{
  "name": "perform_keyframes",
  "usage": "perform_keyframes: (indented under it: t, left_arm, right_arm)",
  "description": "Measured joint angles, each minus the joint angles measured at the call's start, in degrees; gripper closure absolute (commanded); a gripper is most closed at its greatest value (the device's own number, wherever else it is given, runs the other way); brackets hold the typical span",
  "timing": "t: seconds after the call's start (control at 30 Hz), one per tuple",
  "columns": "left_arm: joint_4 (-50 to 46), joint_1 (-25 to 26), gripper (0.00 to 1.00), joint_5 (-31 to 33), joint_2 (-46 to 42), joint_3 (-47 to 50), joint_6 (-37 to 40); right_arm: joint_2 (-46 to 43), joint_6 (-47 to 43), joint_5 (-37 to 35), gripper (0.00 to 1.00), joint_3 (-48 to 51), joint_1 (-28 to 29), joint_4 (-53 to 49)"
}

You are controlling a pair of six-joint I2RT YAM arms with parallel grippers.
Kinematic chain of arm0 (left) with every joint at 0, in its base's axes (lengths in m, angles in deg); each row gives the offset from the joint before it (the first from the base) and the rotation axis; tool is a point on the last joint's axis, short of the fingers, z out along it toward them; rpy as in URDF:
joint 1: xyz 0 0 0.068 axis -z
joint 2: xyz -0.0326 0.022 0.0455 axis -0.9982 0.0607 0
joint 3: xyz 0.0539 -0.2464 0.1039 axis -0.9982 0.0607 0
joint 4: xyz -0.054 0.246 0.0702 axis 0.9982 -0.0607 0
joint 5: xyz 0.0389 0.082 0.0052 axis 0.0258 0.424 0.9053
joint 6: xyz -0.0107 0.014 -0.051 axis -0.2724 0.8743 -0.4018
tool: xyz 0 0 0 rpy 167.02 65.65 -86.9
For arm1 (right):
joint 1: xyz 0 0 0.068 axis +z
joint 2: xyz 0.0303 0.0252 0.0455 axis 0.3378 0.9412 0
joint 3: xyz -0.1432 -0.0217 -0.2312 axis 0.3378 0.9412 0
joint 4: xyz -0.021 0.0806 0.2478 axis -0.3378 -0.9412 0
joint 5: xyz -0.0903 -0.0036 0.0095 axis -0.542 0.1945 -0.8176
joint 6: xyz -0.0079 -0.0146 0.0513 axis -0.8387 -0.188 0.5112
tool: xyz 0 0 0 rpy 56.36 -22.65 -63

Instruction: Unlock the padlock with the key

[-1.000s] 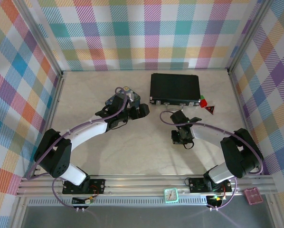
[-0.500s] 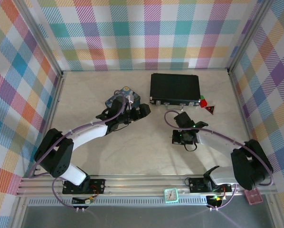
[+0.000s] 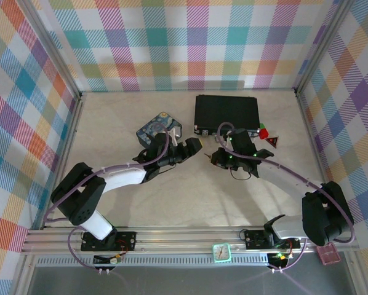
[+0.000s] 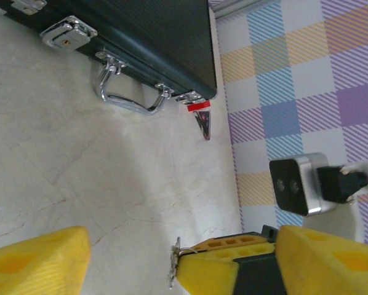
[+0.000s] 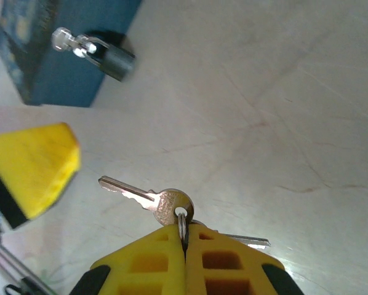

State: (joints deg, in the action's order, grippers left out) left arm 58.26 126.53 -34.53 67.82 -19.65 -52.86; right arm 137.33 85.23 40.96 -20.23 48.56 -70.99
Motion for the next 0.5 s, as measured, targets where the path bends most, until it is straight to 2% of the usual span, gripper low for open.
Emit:
perform_keyframes:
  t: [0.43,0.5]
  left_arm:
    - [8.7,1.2,0.63,-1.6,4.9,0.1,-3.7]
    - [8.7,1.2,0.78,-1.9,5.4,0.1,-3.9]
  right_arm:
    - [1.0,3.3,5.4,1.0,-0.2,0.0,4.6]
    - [1.0,3.5,5.6,1.0,-0.2,0.0,4.7]
